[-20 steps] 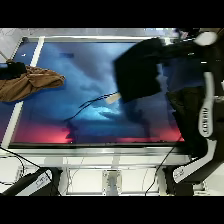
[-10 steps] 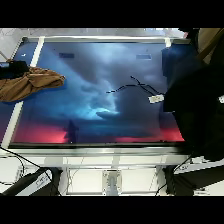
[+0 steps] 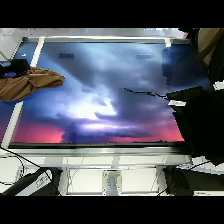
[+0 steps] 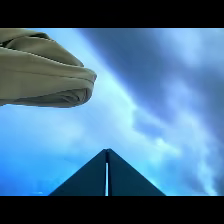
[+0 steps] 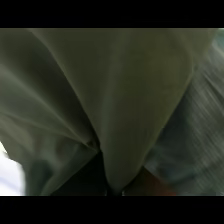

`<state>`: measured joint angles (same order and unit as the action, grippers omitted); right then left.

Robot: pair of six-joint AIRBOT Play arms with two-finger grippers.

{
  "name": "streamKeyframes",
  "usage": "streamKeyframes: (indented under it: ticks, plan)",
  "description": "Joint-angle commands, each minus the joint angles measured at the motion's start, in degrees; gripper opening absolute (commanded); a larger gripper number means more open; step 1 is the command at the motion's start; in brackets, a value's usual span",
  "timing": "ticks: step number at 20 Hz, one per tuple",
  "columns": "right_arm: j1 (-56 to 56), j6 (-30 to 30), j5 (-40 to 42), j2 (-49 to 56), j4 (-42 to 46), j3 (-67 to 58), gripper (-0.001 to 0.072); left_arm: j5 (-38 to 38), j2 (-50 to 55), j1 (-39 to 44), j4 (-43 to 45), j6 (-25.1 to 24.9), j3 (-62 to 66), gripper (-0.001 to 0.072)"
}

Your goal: Fold the clothes and pants, and hang the long-sleeved shirts on hangers.

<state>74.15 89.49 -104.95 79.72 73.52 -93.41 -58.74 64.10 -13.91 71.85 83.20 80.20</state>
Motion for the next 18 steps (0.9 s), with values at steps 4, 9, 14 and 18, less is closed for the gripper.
streamKeyframes:
  ticks: [4, 9, 14, 18]
  plan:
    - [2.1, -1.7, -0.6, -8.7, 0.2, 8.8, 0.0679, 0.0, 0.0, 0.0, -0.4, 0.0, 0.0, 0.0021]
    - [-2.6, -1.7, 6.5, -13.1, -46.1, -2.8, 0.0119, 0.0, 0.0, 1.1, -7.0, -0.7, 0.0, 0.0021]
    - [-39.4, -19.1, 15.8, -19.2, -45.8, -2.8, 0.0008, 0.0, 0.0, 10.6, -7.3, -2.0, 0.0, 0.0021]
    - [-69.5, -18.3, 18.0, -16.0, -23.9, -2.6, 0.0007, 0.2, 0.0, 19.8, -7.2, -2.0, 0.0, 0.0021]
